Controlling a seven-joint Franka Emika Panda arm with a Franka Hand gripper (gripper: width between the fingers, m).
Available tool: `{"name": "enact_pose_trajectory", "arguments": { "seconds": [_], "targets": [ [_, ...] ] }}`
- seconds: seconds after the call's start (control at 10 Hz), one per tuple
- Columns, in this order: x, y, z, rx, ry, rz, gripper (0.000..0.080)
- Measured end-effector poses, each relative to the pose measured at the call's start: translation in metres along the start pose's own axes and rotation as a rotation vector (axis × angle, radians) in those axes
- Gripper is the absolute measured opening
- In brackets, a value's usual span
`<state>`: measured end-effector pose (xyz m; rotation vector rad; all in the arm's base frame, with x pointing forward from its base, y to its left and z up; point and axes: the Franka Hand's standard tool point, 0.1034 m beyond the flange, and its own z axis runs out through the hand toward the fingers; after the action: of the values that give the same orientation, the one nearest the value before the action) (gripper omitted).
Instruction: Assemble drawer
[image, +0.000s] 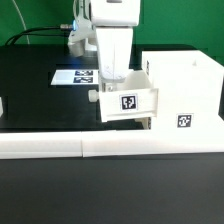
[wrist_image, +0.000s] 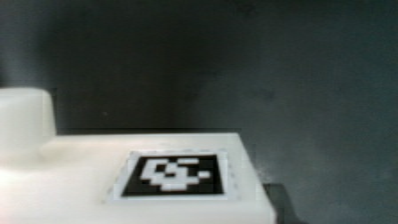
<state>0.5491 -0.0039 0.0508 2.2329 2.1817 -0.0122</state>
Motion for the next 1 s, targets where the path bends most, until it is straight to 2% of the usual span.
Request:
{"name": "enact_pose_trajectory", "arguments": {
  "seconds": [0.5,1.0],
  "targets": [
    [-0.0026,-0.0003,0.0003,0.001,0.0,0.005,0.0042],
    [0.0029,-0.0001,0.0003,0.003,0.001,0.008,0.0042]
  ]
}}
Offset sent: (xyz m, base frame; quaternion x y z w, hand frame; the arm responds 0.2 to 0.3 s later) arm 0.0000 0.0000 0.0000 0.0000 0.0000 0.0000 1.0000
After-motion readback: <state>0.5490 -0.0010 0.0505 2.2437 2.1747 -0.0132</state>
